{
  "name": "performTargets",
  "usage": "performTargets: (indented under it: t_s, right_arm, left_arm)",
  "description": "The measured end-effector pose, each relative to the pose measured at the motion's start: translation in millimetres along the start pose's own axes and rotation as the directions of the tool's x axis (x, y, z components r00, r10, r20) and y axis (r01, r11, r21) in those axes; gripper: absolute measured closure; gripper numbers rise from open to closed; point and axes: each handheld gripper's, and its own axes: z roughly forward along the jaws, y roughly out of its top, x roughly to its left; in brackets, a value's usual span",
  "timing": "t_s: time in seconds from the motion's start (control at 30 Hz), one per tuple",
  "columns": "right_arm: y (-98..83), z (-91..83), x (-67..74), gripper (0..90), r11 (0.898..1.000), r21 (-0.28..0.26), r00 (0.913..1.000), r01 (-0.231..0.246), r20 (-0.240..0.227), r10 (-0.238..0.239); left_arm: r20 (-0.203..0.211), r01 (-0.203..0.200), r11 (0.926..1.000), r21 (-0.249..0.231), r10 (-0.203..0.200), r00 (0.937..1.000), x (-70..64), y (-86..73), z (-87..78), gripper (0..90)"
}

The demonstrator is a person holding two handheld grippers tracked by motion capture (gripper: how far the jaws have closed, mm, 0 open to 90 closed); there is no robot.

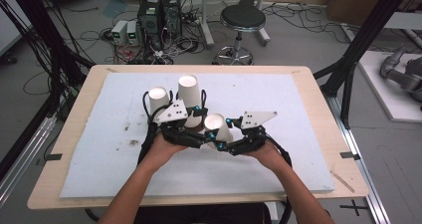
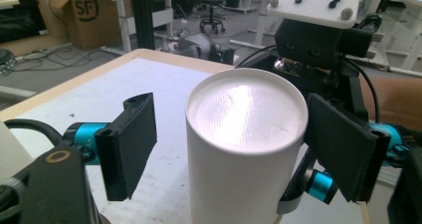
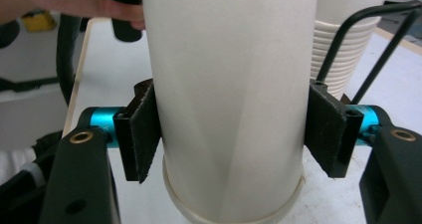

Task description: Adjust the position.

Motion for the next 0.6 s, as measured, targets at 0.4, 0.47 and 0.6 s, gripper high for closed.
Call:
performTargets:
  t_s: [0.4, 0.47, 0.6]
  right_arm:
    - [7.0, 9.8, 1.3, 32.0, 0.998, 0.029, 0.9912, 0.047, -0.125, -0.043]
    - [6.9, 9.1, 1.9, 32.5, 0.998, 0.030, 0.9901, 0.049, -0.133, -0.044]
    - [6.7, 8.6, 3.1, 28.6, 0.998, 0.025, 0.9889, 0.061, -0.137, -0.058]
  left_arm:
    - [0.101, 0.000, 0.9989, 0.047, -0.005, 0.9948, 1.7, -1.1, 6.2, 21.8]
    - [0.143, -0.010, 0.9989, 0.045, 0.004, 0.9896, 1.2, -1.2, 5.4, 29.1]
    - [0.157, -0.032, 0.9989, 0.035, 0.026, 0.9872, -0.2, -0.6, 2.4, 35.3]
